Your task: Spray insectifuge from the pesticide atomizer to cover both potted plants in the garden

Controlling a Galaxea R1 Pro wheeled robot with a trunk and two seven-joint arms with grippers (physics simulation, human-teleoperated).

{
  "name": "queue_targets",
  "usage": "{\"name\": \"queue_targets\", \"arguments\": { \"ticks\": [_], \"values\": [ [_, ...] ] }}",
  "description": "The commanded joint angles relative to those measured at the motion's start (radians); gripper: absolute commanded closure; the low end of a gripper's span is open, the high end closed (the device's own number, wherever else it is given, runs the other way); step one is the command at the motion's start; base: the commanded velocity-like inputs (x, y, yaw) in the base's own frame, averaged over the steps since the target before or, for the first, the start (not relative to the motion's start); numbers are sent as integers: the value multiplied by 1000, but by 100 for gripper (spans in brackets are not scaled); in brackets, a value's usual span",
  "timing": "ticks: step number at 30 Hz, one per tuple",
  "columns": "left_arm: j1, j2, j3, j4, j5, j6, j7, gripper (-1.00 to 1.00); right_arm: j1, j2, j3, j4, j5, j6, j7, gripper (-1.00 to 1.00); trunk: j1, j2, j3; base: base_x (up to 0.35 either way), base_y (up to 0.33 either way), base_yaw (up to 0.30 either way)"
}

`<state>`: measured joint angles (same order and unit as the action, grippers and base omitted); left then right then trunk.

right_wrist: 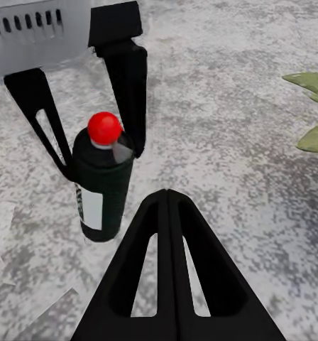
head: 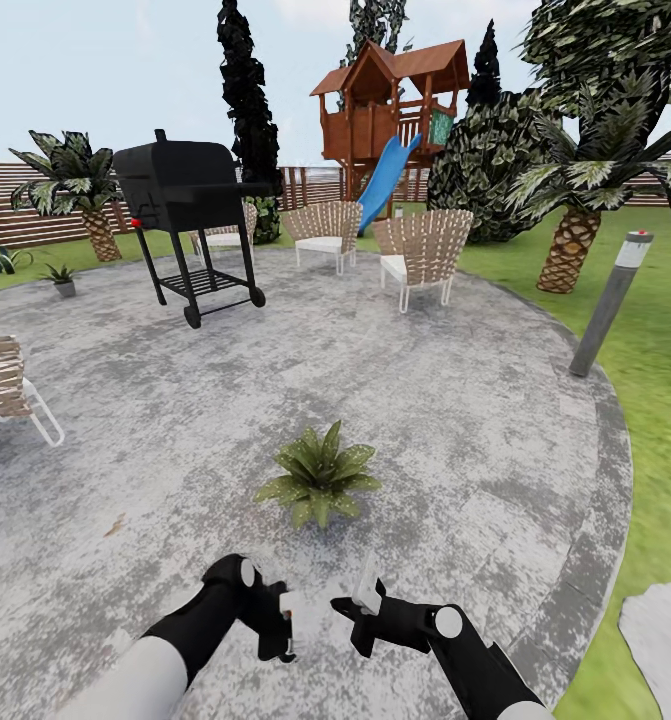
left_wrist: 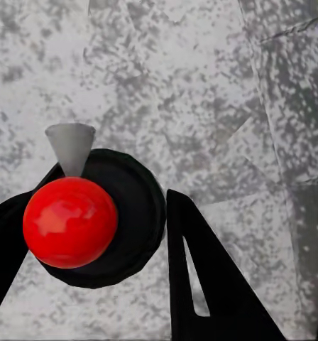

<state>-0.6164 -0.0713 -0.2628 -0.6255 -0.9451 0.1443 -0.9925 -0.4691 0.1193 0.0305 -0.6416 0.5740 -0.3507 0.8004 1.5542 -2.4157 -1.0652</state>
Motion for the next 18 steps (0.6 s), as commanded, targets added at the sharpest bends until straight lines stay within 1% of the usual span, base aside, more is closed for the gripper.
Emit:
{"name": "queue_targets", "arguments": {
  "ticks": [1,5,6,9,10,12,13,14,15,16,17,18],
  "values": [
    [1,17,-1,-2,2,11,-5,100,0,0,-2,-1,9,-5,0,100,0,0,-1,0,0,0],
    [4,78,0,11,1,9,-5,100,0,-1,-3,1,10,-5,0,100,0,0,-1,0,0,0],
    [4,88,2,29,0,8,-4,100,0,-2,-3,3,10,-5,0,100,0,0,-1,0,0,0],
    [3,106,6,66,-3,6,0,100,0,-5,-4,6,11,-5,-1,100,0,0,-1,0,0,0],
    [3,129,8,72,-1,6,1,100,0,-9,-5,6,12,-6,-1,-100,0,0,-1,0,0,0],
    [4,163,11,75,10,6,4,100,0,-20,-6,7,12,-6,-4,-100,0,0,-1,0,0,0],
    [4,174,17,76,17,6,10,100,0,-25,-10,6,12,-6,-7,-100,0,0,-1,0,0,0],
    [5,179,29,76,32,6,22,100,0,-28,-12,6,12,-6,-18,-100,0,0,-1,0,0,0],
    [7,182,46,76,59,6,39,100,0,-38,-13,7,12,-6,-46,-100,0,0,-1,0,0,0],
    [14,182,60,76,96,5,63,100,1,-60,-12,12,12,-8,-91,-100,0,0,-1,0,0,0],
    [24,183,73,76,146,-2,94,100,3,-83,-12,35,11,-9,-150,-100,0,0,-1,0,0,0],
    [31,182,80,76,186,-15,116,100,4,-94,-12,63,10,-9,-194,-100,0,0,-1,0,0,0]
  ]
}}
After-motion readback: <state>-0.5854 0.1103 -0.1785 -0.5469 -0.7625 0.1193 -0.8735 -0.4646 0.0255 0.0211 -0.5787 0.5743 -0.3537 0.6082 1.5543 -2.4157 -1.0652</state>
